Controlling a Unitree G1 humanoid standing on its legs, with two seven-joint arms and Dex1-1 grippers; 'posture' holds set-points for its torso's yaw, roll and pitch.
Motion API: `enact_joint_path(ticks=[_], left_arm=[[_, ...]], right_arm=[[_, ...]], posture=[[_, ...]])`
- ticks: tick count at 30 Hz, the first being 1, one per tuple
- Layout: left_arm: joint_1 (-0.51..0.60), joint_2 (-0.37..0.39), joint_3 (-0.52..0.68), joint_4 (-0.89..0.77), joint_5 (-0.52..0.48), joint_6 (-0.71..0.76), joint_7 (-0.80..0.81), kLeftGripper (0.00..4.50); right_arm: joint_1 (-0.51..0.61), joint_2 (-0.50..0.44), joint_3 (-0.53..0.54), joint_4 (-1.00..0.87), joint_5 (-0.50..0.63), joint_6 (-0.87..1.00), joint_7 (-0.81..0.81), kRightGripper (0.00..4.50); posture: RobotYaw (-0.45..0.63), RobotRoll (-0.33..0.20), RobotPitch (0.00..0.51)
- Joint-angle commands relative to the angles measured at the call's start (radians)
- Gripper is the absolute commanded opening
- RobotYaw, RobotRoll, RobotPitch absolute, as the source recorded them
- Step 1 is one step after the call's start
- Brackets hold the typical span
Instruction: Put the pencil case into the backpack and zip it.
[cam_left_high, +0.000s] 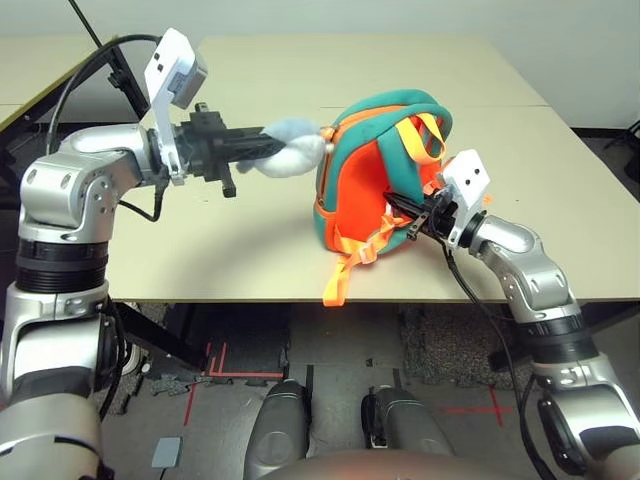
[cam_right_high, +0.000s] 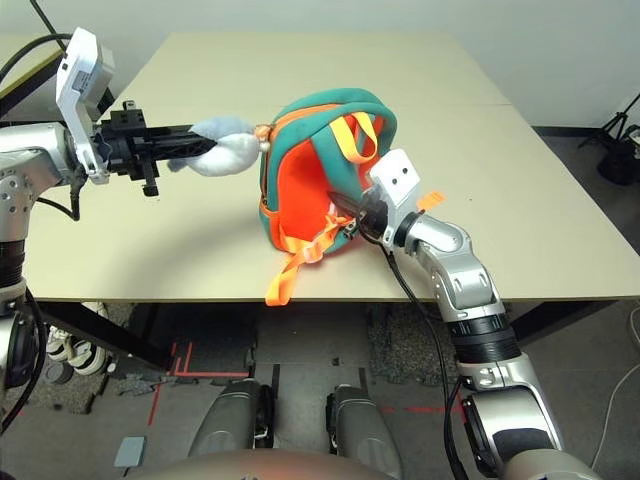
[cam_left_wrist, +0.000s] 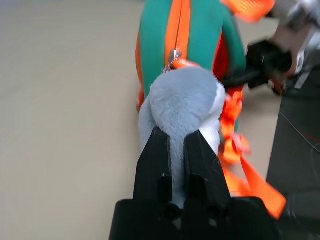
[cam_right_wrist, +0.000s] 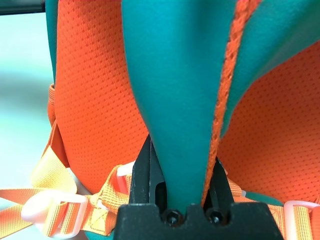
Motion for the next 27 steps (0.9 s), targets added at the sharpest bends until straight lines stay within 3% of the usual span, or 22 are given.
enact_joint_path(ticks=[1, 10, 17, 18, 20, 27], left_arm=[[0.034, 0.018, -0.014, 0.010, 0.026, 0.016, 0.000, 0.00], [0.169, -0.042, -0.136, 0.053, 0.103, -0.011, 0.011, 0.00], [0.170, -0.071, -0.126, 0.118, 0.139, -0.063, 0.008, 0.00], [0.166, -0.067, -0.112, 0.122, 0.134, -0.063, 0.006, 0.74], [0.162, -0.064, -0.095, 0.127, 0.128, -0.064, 0.004, 1.37], [0.129, 0.030, 0.021, 0.160, 0.098, -0.040, -0.006, 4.16]], right_arm=[[0.006, -0.003, 0.013, 0.020, -0.013, 0.010, 0.006, 0.11], [0.012, -0.006, 0.009, 0.010, -0.015, 0.017, 0.005, 0.11], [0.011, -0.016, 0.006, -0.002, -0.013, 0.025, 0.011, 0.11], [0.012, -0.025, 0.004, -0.008, -0.010, 0.032, 0.021, 0.11], [0.013, -0.036, 0.003, -0.016, -0.005, 0.041, 0.032, 0.11], [0.037, -0.285, -0.045, -0.153, 0.102, 0.183, 0.255, 2.68]], posture=[[0.15, 0.000, 0.065], [0.14, 0.000, 0.066], [0.13, 0.000, 0.066], [0.13, 0.000, 0.065], [0.13, 0.000, 0.065], [0.14, 0.000, 0.064]])
